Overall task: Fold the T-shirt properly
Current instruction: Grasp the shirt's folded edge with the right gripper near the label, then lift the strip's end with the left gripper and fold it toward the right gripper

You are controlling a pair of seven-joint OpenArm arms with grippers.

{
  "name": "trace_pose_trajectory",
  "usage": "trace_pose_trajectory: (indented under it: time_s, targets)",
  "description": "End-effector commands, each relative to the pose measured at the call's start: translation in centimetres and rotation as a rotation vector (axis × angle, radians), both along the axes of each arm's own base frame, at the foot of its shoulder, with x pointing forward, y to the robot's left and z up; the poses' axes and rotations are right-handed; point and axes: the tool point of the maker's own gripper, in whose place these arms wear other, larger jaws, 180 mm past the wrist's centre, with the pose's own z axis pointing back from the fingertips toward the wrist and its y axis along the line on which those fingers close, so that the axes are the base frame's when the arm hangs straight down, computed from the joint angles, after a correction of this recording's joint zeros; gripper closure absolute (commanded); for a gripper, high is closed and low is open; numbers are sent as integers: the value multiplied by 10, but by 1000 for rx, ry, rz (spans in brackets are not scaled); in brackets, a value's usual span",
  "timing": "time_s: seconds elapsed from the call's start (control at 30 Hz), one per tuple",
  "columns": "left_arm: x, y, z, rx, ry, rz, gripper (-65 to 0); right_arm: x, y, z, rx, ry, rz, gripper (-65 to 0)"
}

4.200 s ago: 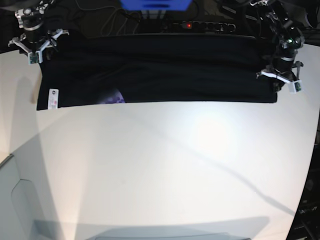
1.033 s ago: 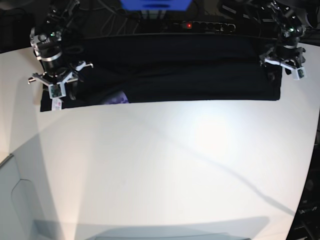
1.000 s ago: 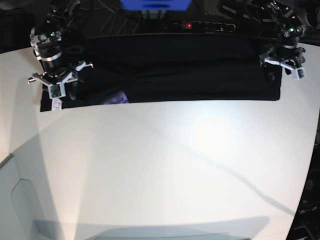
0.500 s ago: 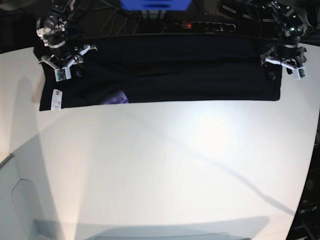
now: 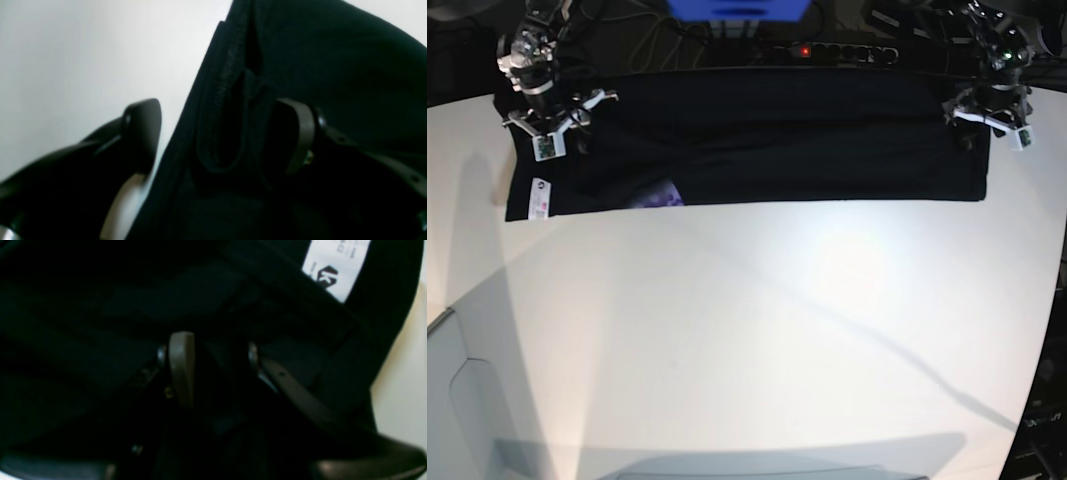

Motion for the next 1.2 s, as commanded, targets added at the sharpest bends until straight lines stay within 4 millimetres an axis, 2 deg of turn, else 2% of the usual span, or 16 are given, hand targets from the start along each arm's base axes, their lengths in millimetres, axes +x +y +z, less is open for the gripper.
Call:
trace_pose_trajectory:
  time_s: [0.0, 0.13, 0.2, 0.43, 0.53, 0.67, 0.73, 0.93, 1.07, 1.17]
  targets:
    - [-1, 4, 4, 14, 1, -5, -486, -12, -3, -10, -28, 75, 9, -210]
    - [-2, 2, 3, 10, 5, -8, -481, -10, -3, -10, -28, 70, 9, -210]
    - [-2, 2, 3, 10, 5, -8, -428, -9, -2, -9, -27, 68, 11, -210]
    - [0, 4, 5, 12, -3, -2, -10, 6, -3, -5, -27, 38, 8, -210]
    - [2, 6, 8, 20, -13, -2, -11, 14, -2, -1, -25, 20, 9, -210]
    - [20, 9, 20, 35, -56, -9, 0, 25, 0, -2, -10, 6, 4, -210]
    - [29, 18, 29, 54, -80, -6, 0, 29, 0, -5, 1, 7, -4, -210]
    - [56, 29, 51, 72, -169, 26, 0, 28, 4, -14, 23, 27, -4, -210]
    - [64, 24, 71, 104, -215, 5, 0, 27, 9, -16, 35, 28, -8, -210]
    - [61, 1, 79, 102, -242, -9, 0, 27, 9, -15, 36, 27, -8, -210]
